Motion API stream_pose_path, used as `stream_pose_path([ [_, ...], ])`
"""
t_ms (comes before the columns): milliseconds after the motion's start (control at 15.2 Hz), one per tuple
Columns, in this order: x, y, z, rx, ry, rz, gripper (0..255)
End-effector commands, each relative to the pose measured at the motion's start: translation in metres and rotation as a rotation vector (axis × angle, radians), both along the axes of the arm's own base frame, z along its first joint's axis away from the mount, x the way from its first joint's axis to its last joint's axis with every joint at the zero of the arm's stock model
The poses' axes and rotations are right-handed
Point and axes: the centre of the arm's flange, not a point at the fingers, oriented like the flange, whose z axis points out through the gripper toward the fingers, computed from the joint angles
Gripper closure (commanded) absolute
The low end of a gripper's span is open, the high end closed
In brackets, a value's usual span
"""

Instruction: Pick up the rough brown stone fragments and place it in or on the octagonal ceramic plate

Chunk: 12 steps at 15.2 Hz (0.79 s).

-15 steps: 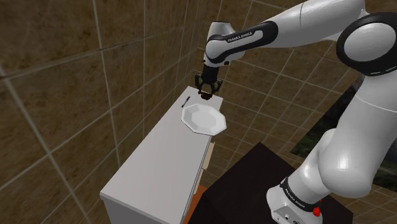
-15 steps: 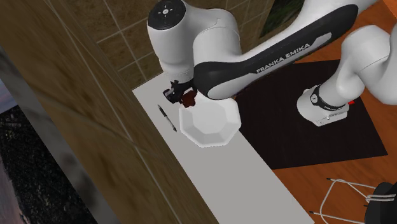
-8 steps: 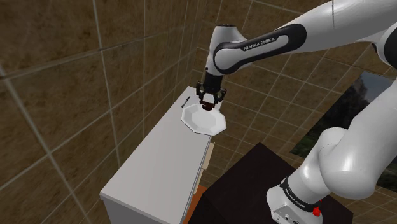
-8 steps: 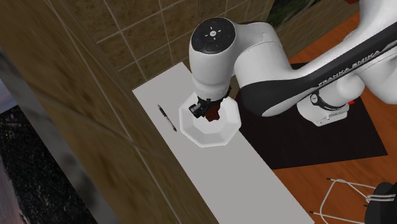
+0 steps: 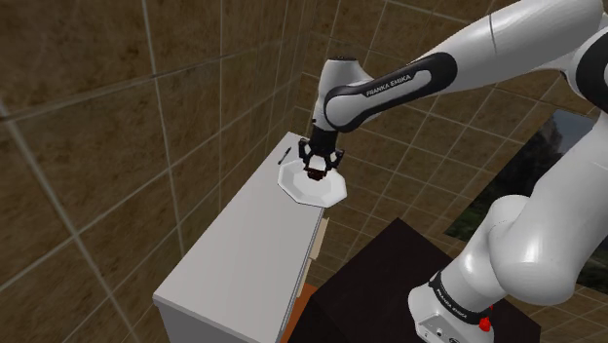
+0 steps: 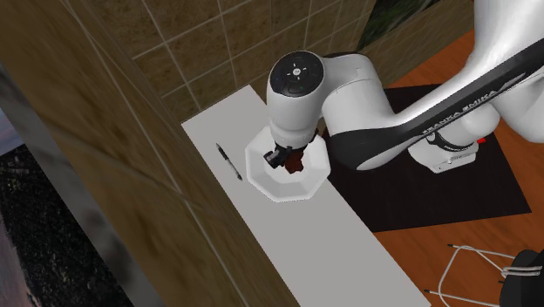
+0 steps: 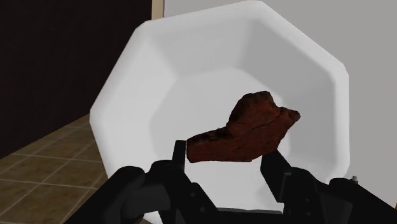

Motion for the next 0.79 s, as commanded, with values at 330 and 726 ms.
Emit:
stream_pose_path([
  [330,0.001,-0.001,-0.037,0.0,-0.001,0.0,255],
  [726,-0.014,0.014,-0.026,0.009,0.024,0.011,0],
])
